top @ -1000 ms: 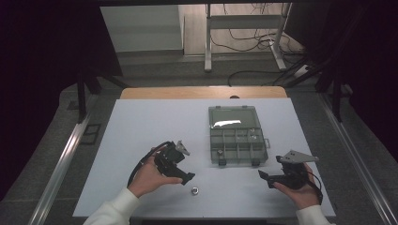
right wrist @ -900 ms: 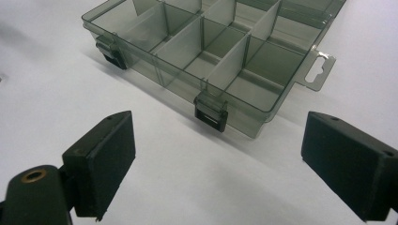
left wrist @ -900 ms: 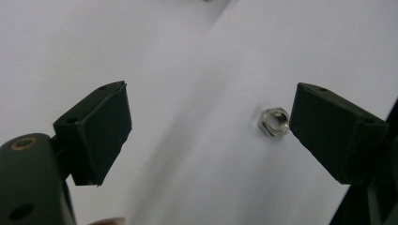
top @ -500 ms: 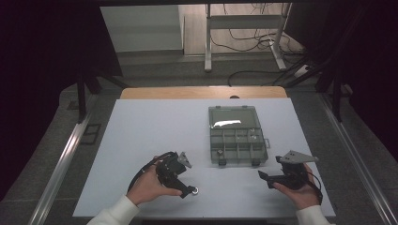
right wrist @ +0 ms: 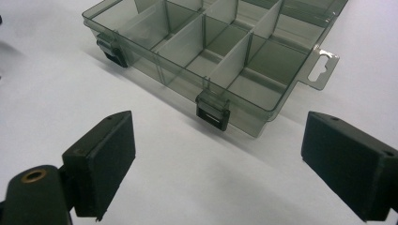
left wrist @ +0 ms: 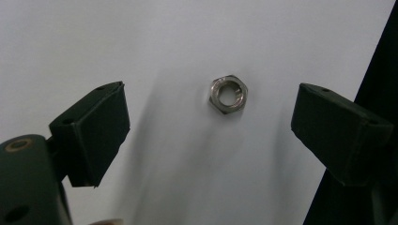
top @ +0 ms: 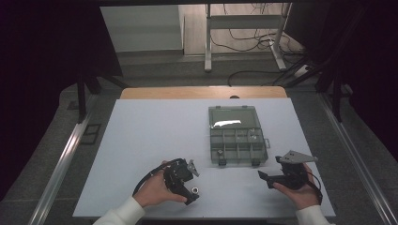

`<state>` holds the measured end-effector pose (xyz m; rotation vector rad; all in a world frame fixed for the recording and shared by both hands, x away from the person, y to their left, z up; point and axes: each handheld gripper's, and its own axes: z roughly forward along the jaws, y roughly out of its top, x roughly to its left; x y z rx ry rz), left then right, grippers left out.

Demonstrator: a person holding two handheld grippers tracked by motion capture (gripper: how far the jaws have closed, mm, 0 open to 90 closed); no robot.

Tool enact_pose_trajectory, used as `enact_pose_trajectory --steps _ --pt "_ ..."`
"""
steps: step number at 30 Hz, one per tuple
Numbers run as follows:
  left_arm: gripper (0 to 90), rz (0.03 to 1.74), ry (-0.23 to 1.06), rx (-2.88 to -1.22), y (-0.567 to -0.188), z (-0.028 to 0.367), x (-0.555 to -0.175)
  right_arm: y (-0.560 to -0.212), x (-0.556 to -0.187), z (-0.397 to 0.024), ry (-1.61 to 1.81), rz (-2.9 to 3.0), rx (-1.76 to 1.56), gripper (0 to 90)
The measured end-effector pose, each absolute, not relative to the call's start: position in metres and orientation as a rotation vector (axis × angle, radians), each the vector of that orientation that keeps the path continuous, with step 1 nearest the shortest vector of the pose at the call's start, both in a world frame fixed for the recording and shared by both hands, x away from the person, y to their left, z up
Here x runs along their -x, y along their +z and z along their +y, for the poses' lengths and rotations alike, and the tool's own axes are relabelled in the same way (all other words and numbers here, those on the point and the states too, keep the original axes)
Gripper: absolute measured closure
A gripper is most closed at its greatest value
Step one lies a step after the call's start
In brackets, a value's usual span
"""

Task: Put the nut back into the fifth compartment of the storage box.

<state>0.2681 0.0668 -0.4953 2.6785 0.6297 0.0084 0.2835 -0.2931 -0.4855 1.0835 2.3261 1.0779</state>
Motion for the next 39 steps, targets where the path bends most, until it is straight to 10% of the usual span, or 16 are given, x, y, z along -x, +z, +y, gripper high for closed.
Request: enact_pose_trajectory --steps 30,39 --pt "68.5 0.483 0.006 -2.755 -0.506 0.048 -0.264 -0.486 -0.284 -0.294 1.077 2.326 -1.083 10.4" --pt "70.1 0.424 0.146 -2.747 -0.505 0.048 -0.255 -0.486 -0.284 -0.294 1.076 2.326 -1.082 10.5"
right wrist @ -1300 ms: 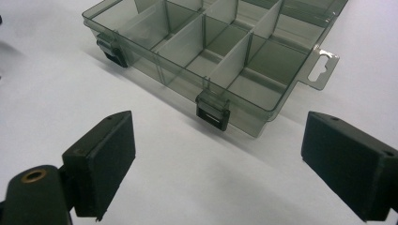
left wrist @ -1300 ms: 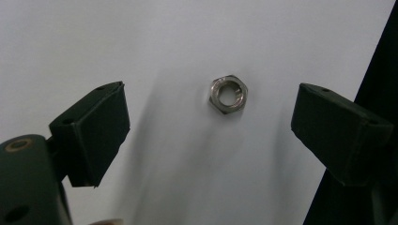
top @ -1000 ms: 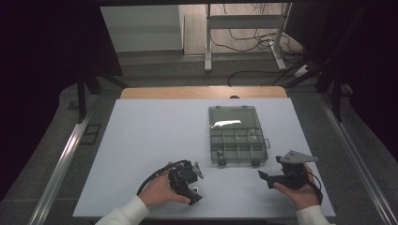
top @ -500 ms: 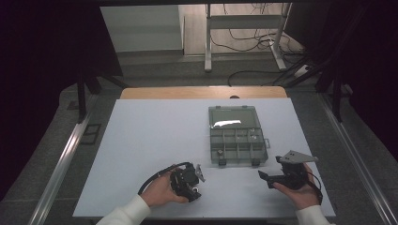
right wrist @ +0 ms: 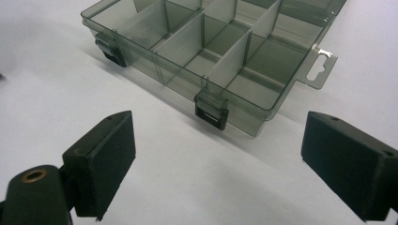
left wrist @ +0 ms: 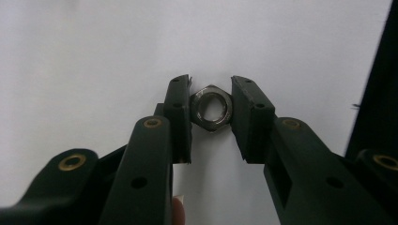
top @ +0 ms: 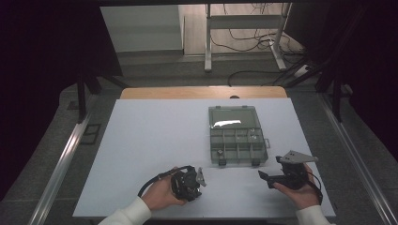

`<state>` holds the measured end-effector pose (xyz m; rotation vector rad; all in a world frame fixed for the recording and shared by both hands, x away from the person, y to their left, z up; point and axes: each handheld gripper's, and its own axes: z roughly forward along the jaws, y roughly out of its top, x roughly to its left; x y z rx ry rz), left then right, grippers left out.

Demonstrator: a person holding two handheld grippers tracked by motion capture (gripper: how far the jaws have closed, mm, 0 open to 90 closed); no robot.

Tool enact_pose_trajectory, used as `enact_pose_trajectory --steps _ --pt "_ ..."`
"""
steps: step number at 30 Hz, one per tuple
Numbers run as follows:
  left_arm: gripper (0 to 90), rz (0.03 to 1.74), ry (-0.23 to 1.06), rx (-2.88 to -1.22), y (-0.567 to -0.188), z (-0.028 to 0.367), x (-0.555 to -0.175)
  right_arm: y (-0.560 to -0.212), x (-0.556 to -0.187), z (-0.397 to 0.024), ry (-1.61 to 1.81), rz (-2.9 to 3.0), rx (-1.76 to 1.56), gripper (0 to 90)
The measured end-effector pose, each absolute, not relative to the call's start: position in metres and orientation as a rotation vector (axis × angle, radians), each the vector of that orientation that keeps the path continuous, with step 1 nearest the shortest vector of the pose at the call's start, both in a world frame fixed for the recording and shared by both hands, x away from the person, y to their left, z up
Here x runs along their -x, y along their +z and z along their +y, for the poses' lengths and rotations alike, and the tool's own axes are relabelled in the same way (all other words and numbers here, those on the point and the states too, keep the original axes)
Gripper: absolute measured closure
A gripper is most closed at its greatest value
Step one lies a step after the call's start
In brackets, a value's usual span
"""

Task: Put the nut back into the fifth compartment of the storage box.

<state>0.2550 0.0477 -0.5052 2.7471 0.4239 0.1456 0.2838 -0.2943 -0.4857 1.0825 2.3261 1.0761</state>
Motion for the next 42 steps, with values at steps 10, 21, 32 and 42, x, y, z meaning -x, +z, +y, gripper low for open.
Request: enact_pose_trajectory --steps 10,21,32,42 --pt "70.1 0.383 0.243 -2.698 -0.491 0.047 -0.253 -0.486 -0.284 -0.295 1.075 2.325 -1.086 10.5" --pt "70.1 0.341 0.343 -2.698 -0.481 0.044 -0.256 -0.486 -0.285 -0.295 1.070 2.327 -1.086 10.5" --pt "70.1 0.350 0.384 -2.660 -0.468 0.036 -0.273 -0.487 -0.285 -0.294 1.067 2.331 -1.084 10.6" --pt "70.1 0.415 0.335 -2.593 -0.451 0.026 -0.307 -0.486 -0.285 -0.294 1.077 2.328 -1.085 10.5"
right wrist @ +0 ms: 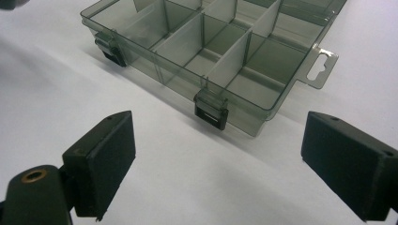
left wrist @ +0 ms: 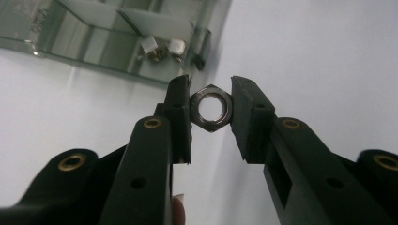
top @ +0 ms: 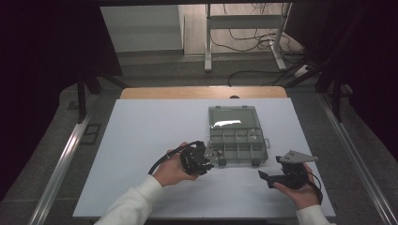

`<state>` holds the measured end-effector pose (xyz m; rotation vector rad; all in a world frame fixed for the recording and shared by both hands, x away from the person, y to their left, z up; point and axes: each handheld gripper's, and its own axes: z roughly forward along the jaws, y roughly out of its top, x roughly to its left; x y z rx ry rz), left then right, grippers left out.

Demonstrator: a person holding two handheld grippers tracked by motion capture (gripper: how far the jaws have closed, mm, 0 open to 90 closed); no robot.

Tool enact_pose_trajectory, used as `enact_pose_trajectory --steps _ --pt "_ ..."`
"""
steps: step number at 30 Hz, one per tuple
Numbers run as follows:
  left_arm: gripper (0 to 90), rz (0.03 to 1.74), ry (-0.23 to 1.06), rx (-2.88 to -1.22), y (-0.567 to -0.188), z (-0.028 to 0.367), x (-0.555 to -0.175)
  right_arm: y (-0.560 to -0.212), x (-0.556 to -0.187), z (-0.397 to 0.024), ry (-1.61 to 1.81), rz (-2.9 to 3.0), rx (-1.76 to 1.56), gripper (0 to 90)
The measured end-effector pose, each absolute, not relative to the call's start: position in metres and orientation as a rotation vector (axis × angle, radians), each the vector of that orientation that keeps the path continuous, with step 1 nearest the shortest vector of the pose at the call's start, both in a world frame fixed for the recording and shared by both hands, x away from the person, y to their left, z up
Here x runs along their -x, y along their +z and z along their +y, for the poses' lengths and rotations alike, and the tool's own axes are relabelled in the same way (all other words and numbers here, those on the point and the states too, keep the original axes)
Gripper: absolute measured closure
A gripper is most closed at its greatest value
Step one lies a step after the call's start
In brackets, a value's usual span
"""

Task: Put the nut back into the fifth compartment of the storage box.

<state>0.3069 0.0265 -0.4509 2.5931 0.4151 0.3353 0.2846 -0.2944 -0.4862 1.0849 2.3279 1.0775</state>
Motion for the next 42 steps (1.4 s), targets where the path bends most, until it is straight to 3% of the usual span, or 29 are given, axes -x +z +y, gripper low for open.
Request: enact_pose_trajectory --steps 19,34,36,39,42 --pt "70.1 0.522 0.260 -2.554 -0.441 0.009 -0.353 -0.486 -0.289 -0.294 1.104 2.327 -1.089 10.5" --pt "69.2 0.568 0.233 -2.580 -0.452 -0.006 -0.368 -0.485 -0.288 -0.292 1.086 2.332 -1.073 10.5" --pt "57.6 0.598 0.240 -2.563 -0.452 -0.006 -0.368 -0.485 -0.288 -0.291 1.086 2.336 -1.069 10.5" --pt "28.7 0.681 0.278 -2.536 -0.448 -0.002 -0.368 -0.486 -0.288 -0.291 1.085 2.338 -1.068 10.5" --pt "18.6 0.722 0.263 -2.491 -0.443 0.006 -0.366 -0.485 -0.288 -0.291 1.086 2.335 -1.073 10.5"
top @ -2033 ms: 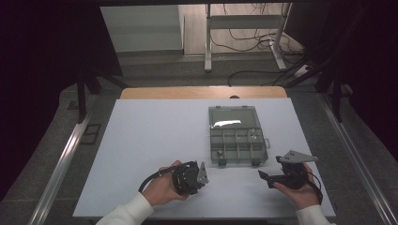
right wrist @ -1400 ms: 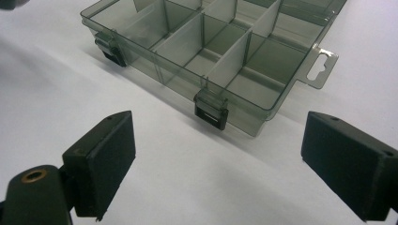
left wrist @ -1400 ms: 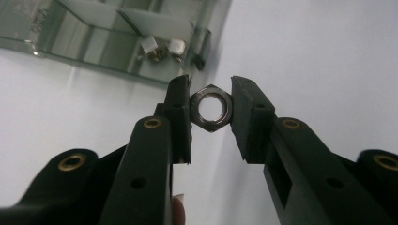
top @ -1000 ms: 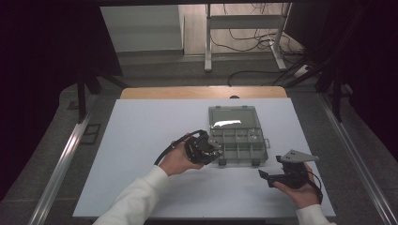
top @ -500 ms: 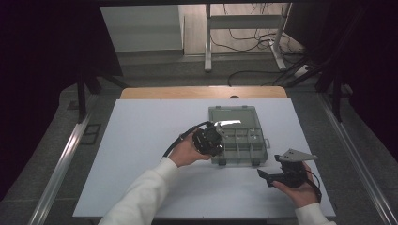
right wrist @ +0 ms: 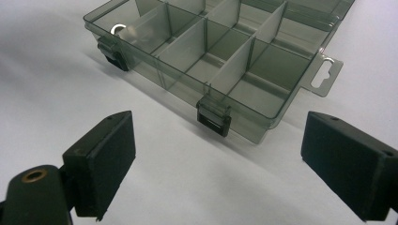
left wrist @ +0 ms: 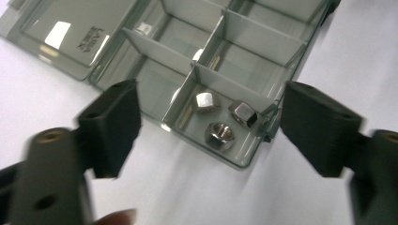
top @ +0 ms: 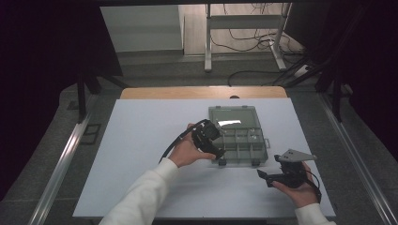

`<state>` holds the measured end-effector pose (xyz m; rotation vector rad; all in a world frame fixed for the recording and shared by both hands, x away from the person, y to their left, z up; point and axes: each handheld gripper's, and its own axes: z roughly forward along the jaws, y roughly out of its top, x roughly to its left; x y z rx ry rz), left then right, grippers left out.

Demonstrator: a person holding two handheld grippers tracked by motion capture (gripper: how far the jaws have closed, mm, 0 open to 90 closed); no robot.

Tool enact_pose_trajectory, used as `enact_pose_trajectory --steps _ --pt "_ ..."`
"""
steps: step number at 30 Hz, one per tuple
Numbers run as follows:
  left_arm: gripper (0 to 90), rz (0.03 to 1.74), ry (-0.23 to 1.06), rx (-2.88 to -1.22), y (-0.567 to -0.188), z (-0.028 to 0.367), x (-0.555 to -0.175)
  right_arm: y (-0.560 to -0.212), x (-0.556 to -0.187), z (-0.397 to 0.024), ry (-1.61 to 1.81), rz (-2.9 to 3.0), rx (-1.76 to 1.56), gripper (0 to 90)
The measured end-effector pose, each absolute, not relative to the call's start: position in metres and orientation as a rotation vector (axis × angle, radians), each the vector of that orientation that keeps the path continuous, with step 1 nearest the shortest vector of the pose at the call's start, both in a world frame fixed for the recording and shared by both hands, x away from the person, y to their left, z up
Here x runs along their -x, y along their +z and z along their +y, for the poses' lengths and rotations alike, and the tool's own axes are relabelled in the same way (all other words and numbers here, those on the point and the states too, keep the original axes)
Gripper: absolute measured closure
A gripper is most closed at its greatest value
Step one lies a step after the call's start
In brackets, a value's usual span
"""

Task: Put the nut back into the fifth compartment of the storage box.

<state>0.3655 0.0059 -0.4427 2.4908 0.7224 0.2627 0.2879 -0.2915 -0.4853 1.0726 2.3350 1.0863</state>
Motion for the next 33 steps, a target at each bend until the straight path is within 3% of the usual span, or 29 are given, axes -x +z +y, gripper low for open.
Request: enact_pose_trajectory --steps 6,13,21,33 --pt "14.3 0.752 0.281 -2.417 -0.437 0.036 -0.346 -0.485 -0.287 -0.290 1.084 2.336 -1.069 10.5" --pt "14.4 0.814 0.384 -2.360 -0.443 0.095 -0.309 -0.484 -0.285 -0.292 1.089 2.329 -1.080 10.5" --pt "14.7 0.950 0.401 -2.275 -0.451 0.158 -0.278 -0.484 -0.283 -0.291 1.087 2.326 -1.078 10.5" --pt "14.7 1.062 0.381 -2.218 -0.478 0.200 -0.251 -0.484 -0.285 -0.291 1.093 2.322 -1.086 10.4"
